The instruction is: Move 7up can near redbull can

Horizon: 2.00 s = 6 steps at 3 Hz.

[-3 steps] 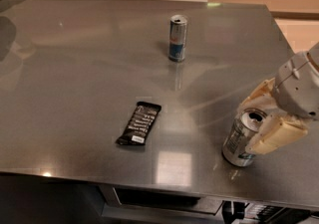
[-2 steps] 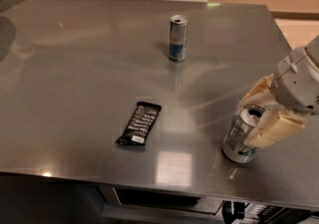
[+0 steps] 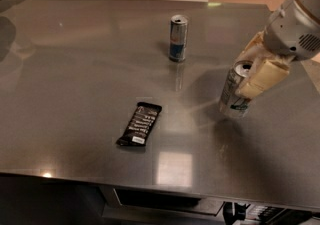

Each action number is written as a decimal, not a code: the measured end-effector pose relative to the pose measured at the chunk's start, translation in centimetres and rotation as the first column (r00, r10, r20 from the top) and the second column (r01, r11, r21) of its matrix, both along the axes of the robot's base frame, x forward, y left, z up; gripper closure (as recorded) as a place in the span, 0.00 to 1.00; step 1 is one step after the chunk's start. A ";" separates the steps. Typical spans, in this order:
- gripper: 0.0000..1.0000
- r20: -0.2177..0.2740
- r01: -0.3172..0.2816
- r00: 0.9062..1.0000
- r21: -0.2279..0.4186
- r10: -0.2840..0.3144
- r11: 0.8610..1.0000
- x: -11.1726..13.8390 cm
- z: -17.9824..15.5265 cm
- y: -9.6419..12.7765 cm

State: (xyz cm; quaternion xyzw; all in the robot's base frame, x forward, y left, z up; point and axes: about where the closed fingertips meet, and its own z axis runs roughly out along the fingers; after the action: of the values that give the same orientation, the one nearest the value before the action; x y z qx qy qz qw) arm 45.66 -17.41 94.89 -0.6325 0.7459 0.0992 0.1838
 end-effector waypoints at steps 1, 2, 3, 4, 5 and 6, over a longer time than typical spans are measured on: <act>1.00 0.044 0.055 0.997 0.012 -0.056 0.998 5.5 2.5 0.6; 1.00 0.077 0.096 0.992 0.009 -0.096 0.995 10.2 2.6 1.7; 1.00 0.083 0.146 0.986 -0.002 -0.145 0.989 13.8 1.3 2.2; 1.00 0.075 0.205 0.976 -0.005 -0.204 0.979 16.9 -0.3 2.3; 0.82 0.049 0.226 0.973 0.001 -0.226 0.974 18.9 -1.5 2.7; 0.58 0.015 0.219 0.976 0.013 -0.219 0.976 20.2 -2.5 3.5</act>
Offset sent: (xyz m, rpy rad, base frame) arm 0.1561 0.0272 0.0247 -0.0097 -0.1046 -0.1471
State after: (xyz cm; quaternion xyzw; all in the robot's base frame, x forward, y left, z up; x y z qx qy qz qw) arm 65.89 -13.91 92.41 -0.5462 0.8089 0.0774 0.2033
